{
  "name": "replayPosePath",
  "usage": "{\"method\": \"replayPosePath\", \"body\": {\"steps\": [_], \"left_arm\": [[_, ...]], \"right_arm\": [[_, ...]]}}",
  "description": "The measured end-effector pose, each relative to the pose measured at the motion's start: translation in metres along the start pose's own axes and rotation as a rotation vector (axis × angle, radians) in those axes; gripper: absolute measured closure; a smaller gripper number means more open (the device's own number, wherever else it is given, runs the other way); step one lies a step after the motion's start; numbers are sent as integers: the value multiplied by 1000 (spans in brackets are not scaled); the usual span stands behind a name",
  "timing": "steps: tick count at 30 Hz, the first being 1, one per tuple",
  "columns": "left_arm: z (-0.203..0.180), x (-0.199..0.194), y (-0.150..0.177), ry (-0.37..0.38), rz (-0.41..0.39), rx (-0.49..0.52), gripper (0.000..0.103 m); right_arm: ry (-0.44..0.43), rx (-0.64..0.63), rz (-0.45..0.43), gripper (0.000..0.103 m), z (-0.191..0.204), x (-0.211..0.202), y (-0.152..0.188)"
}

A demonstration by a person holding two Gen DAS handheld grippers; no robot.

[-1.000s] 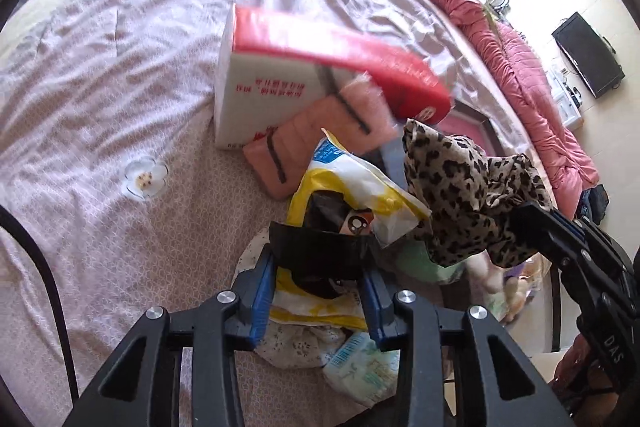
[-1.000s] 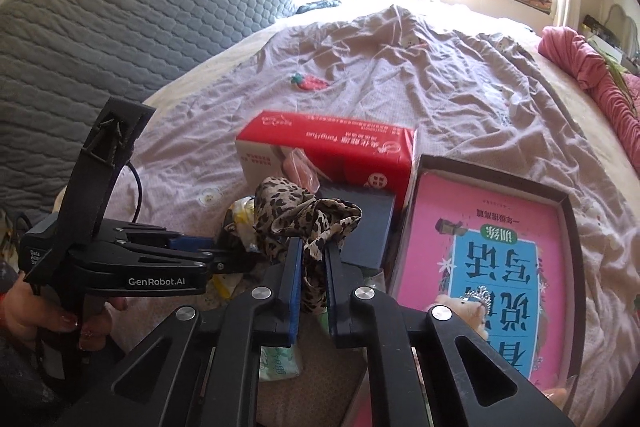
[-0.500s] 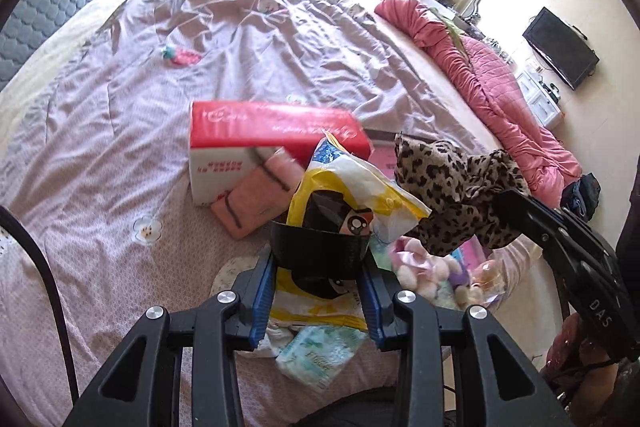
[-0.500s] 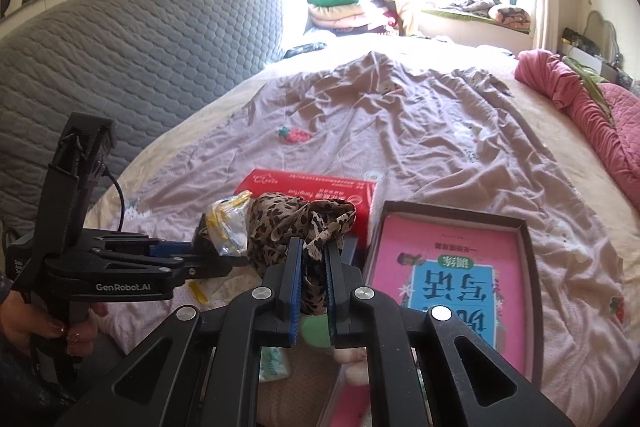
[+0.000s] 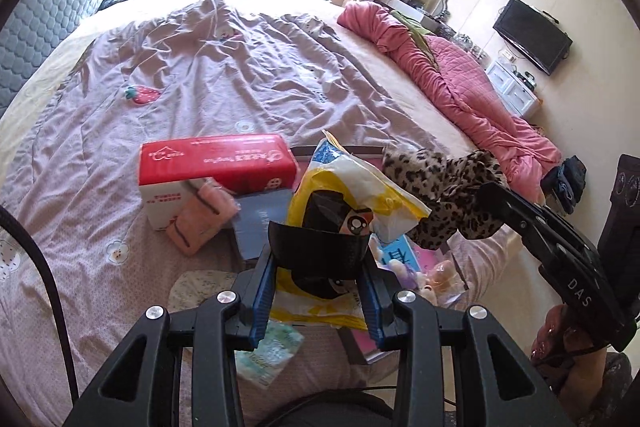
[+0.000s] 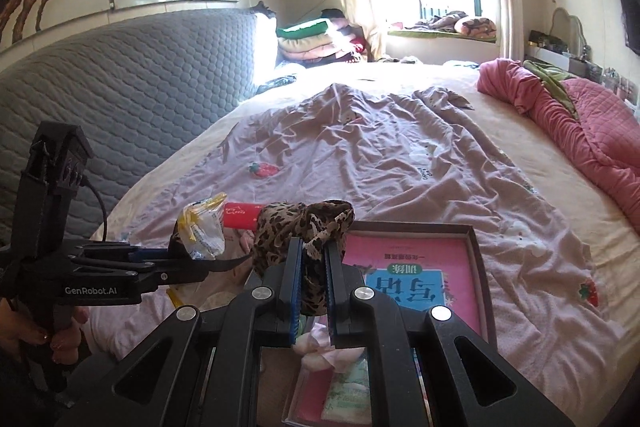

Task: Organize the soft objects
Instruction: 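Carry the yellow-black packet in left tool and leopard cloth in right tool over the tray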

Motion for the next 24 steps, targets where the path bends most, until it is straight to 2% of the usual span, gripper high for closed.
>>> {"method": "replayPosePath", "body": {"steps": [10,24], "left_arm": [[-37,17,17,20,49,49,65],[-63,50,40,15,130,104,65]], "right_arm": [[47,53,4,93,-31,-17,21],[56,145,72,93,-59,-8,63]]}}
Point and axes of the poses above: each gripper's, at about its wrist camera, not at the fingertips, and x roughly the way its jaws point, z to its left, y to its underside, the point moved 7 cm from there along x, roughly the way its jaws point, and after that the axes turned 14 degrees about -x, right-handed, at the moved point
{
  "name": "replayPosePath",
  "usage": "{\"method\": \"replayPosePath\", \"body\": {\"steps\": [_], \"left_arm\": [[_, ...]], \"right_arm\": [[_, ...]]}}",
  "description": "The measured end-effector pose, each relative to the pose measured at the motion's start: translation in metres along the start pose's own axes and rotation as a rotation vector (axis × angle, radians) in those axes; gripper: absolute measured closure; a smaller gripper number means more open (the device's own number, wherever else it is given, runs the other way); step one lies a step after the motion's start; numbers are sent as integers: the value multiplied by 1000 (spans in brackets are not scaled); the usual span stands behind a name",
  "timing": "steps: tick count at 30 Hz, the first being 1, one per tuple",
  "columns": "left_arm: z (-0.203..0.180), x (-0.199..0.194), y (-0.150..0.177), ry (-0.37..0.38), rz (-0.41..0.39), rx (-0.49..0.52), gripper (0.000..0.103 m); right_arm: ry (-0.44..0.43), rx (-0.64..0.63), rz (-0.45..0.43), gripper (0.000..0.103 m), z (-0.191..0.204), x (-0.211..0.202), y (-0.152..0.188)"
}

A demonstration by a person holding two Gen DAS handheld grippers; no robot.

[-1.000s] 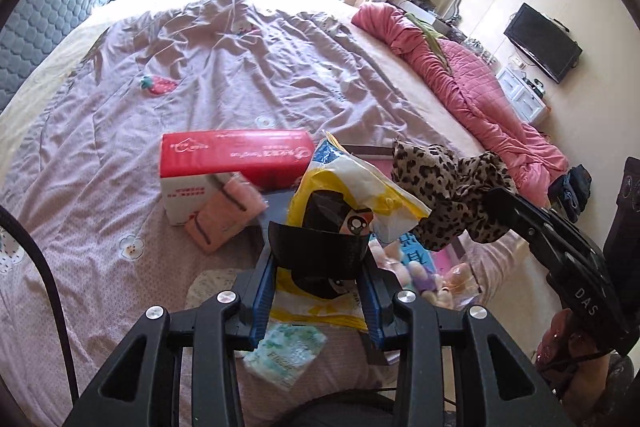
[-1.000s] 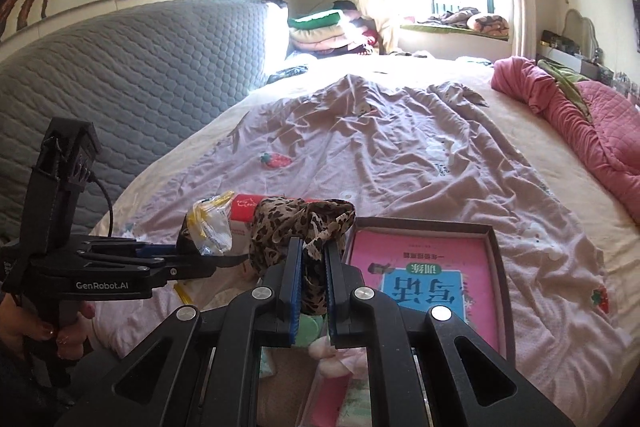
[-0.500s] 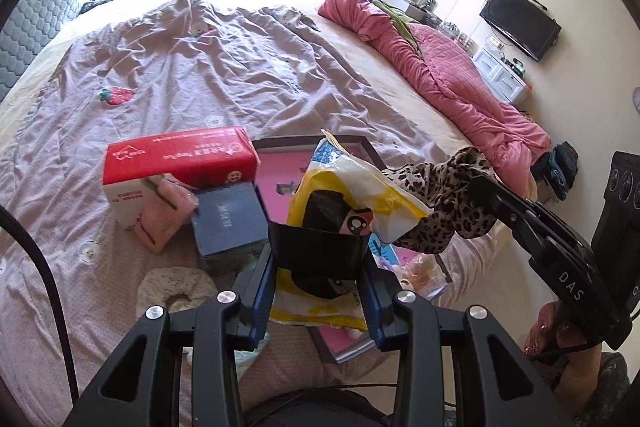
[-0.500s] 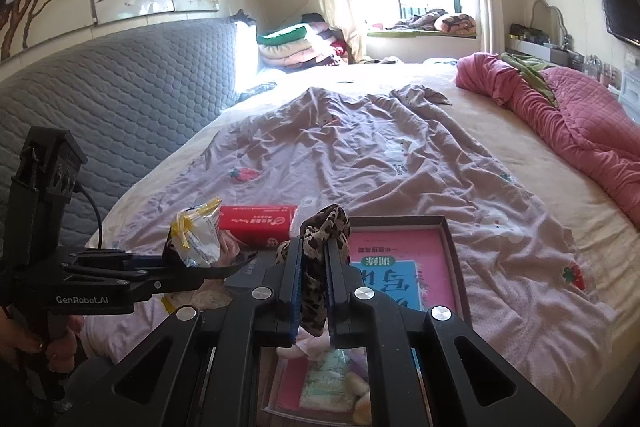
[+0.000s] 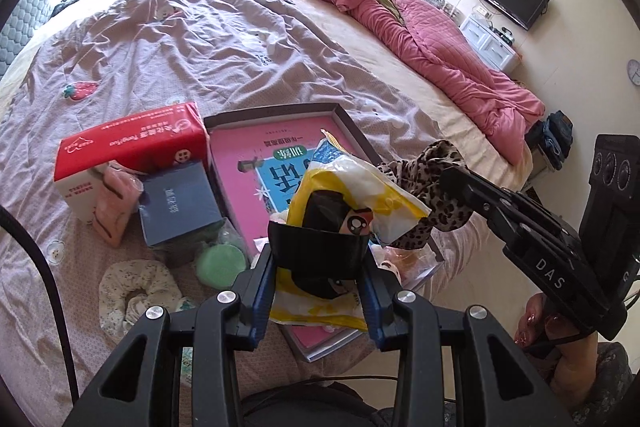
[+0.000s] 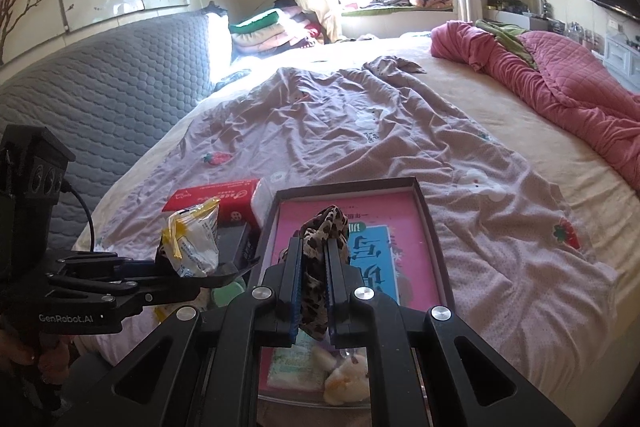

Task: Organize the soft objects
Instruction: 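Carry the yellow-black packet in left tool and leopard cloth in right tool over the tray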

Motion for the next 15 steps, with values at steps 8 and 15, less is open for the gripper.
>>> {"method": "replayPosePath", "body": {"steps": [8,15], "left_arm": [[-6,19,5,3,45,5,65],[-10,32,13,1,79,14,65]], "right_arm": [[-8,16,18,93,-8,6,10],[-23,49,34,93,-13,15,21]]}}
Point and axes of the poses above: each gripper's, at about its wrist camera, not at the fingertips, and x roughly the way its jaws point, z to its left, y to its underside, the point moved 7 cm from there along x, roughly the way its jaws point, and after that the axes turned 14 degrees about -x, right-handed, at the moved point
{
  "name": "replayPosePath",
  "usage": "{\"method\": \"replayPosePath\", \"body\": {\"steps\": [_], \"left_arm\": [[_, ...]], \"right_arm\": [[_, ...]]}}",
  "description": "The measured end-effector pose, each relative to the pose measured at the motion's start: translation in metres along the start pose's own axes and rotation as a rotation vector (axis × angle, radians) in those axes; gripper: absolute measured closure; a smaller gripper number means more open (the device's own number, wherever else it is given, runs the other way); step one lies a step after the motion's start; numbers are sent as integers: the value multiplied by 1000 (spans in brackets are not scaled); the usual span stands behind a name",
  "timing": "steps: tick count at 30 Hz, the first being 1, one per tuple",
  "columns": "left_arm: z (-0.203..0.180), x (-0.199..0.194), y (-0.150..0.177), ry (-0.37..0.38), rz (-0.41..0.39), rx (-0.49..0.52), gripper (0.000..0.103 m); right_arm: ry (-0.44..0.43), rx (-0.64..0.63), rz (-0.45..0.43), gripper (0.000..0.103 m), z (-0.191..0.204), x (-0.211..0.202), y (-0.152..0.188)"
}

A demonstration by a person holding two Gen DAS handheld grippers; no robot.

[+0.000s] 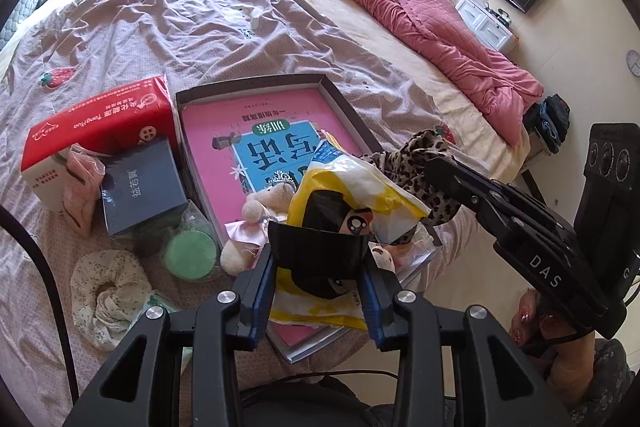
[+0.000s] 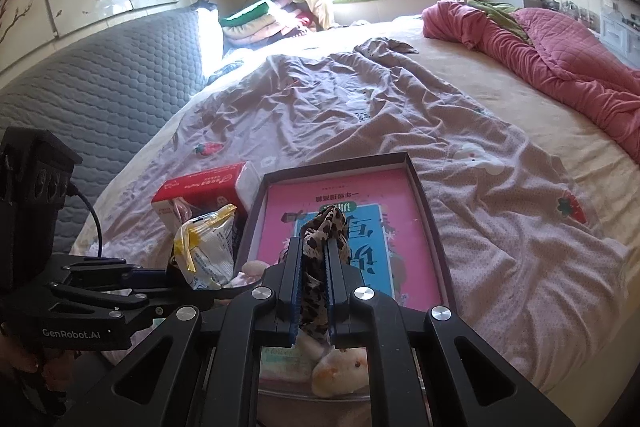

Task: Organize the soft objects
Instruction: 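Carry the yellow-black packet in left tool and leopard cloth in right tool over the tray, then lower and release the packet with left tool while right tool releases the leopard cloth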

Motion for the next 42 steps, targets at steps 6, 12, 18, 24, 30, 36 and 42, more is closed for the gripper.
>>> {"method": "replayPosePath", "body": {"steps": [6,12,18,24,30,36,42], "left_arm": [[-2,10,4,5,23,0,64],[0,17,7,12,44,-5,64],[-1,25,8,4,59,-6,64],[-6,37,11,-4,79,7,64],[-8,43,15,-24,85,26,64],[-4,49,14,-32,95,15,64],[-1,53,14,-39,100,7,64]], "right_arm": [[-2,24,21,93,-6,9,11],[29,82,63,93,-23,19,29],[65,128,79,93,-40,20,41],[113,136,102,93,-49,22,49],[170,158,115,91,-62,21,55],[180,164,142,90,-65,24,62],[160,192,148,76,-65,26,62]]}}
Point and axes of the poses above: each gripper's, at about its wrist camera, not at the fingertips, and x roughly the way its jaws point, z to its left, y to its underside, the point moved 7 cm from there along x, roughly the way its jaws point, and after that the axes turned 14 degrees about -x, right-handed, at the moved point
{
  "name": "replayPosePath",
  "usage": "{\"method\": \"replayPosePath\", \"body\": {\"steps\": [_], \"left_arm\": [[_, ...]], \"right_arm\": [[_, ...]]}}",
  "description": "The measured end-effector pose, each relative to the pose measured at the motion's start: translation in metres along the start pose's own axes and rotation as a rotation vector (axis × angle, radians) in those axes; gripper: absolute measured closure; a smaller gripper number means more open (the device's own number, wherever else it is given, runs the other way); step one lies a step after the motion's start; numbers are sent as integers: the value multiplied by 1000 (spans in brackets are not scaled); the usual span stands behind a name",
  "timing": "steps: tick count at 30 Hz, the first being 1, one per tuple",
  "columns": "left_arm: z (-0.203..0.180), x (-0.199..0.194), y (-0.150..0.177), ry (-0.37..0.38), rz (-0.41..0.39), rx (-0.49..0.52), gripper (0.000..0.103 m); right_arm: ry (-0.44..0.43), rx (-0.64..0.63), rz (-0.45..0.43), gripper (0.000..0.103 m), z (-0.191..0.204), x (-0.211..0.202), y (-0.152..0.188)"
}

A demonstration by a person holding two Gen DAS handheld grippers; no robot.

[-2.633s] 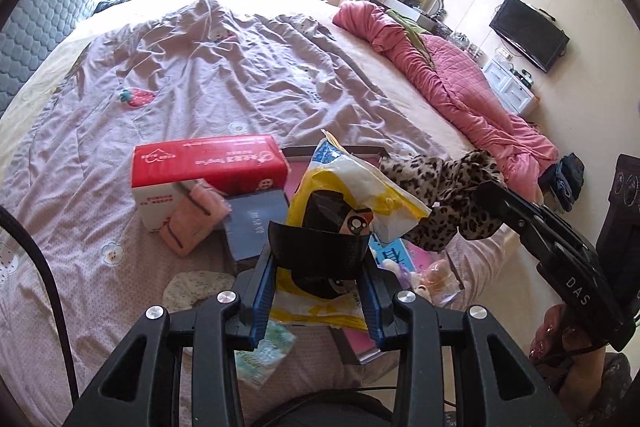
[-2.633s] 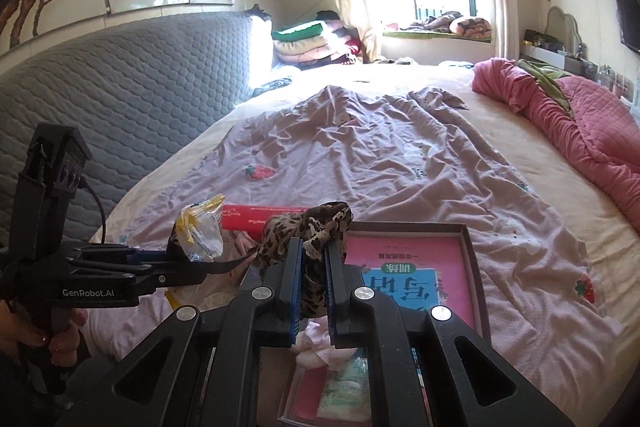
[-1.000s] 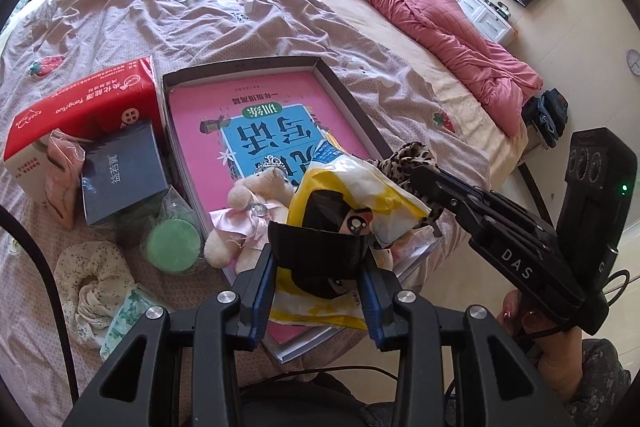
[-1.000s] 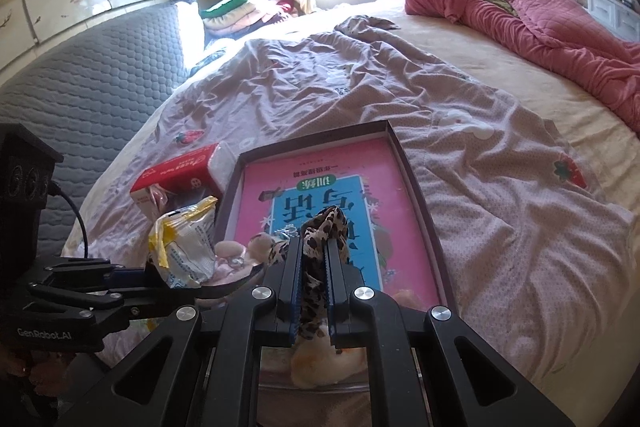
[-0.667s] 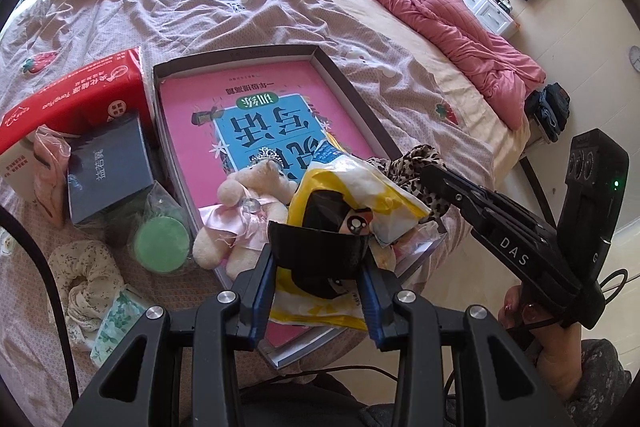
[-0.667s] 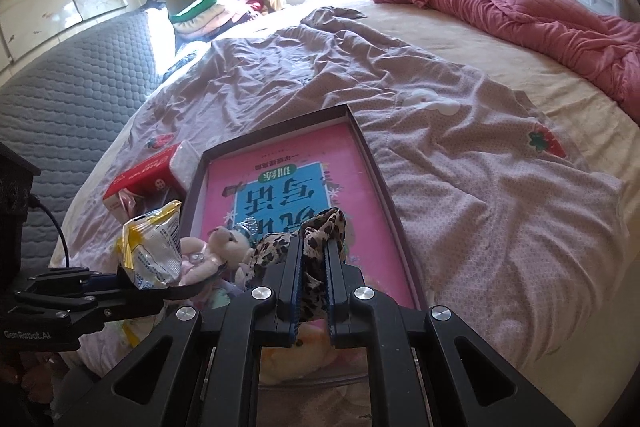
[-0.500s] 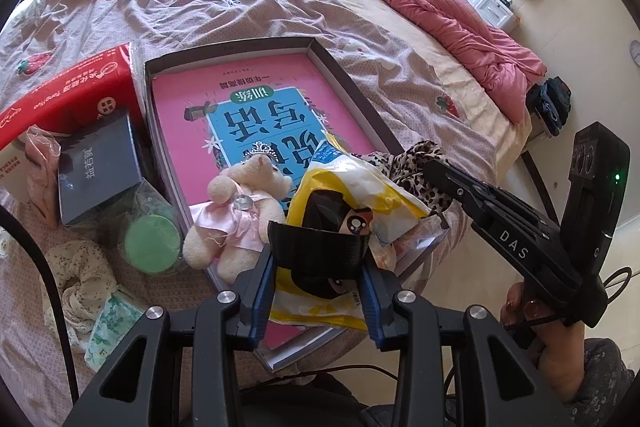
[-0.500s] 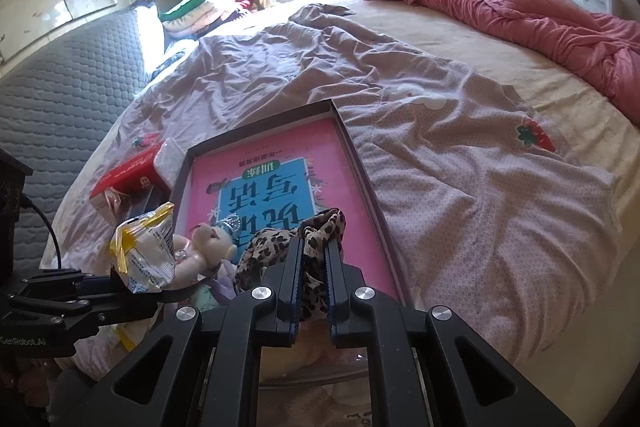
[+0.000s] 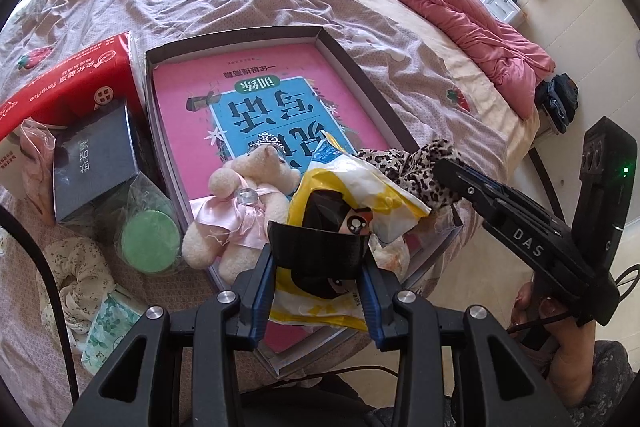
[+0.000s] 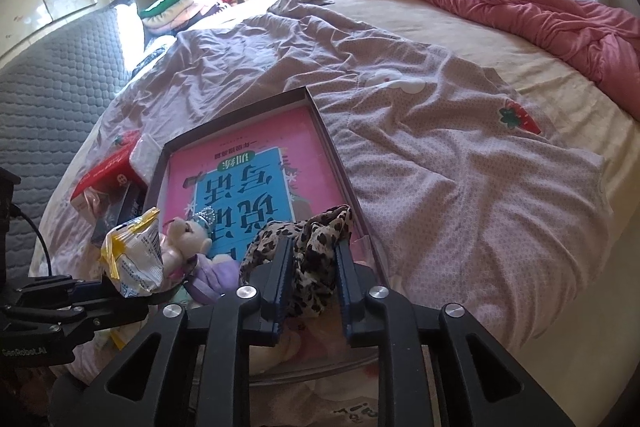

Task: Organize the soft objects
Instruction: 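Lower and release the packet with left tool while right tool releases the leopard cloth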

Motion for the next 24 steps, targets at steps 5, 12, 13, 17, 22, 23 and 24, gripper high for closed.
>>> {"method": "replayPosePath", "body": {"steps": [5,12,13,17,22,23,24], "left_arm": [[2,4,0,-4,7,-8,64],[3,7,0,-23,4,-2,64],[2,8,0,-26,0,3,64],[3,10,1,-15,14,-8,64],[4,14,1,-15,27,-18,64],[4,16,2,-18,30,-19,64],[5,17,2,-19,35,-20,64]], "right_arm": [[0,-1,1,74,1,-1,-1],[22,-8,11,69,-1,-2,-1],[26,-8,13,64,-1,-2,-1],[32,2,10,59,-4,-4,-1],[36,14,2,58,-8,-9,-3],[36,13,1,58,-8,-10,-4],[35,11,0,58,-7,-11,-5]]}}
Point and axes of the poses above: each gripper's, at about its wrist camera, not at the fingertips, and x roughly the way its jaws point, z to its left, y to its underside, the point moved 7 cm from there along x, roughly the way its jaws point, and after that the axes turned 14 degrees about -x, right-handed, at the moved point
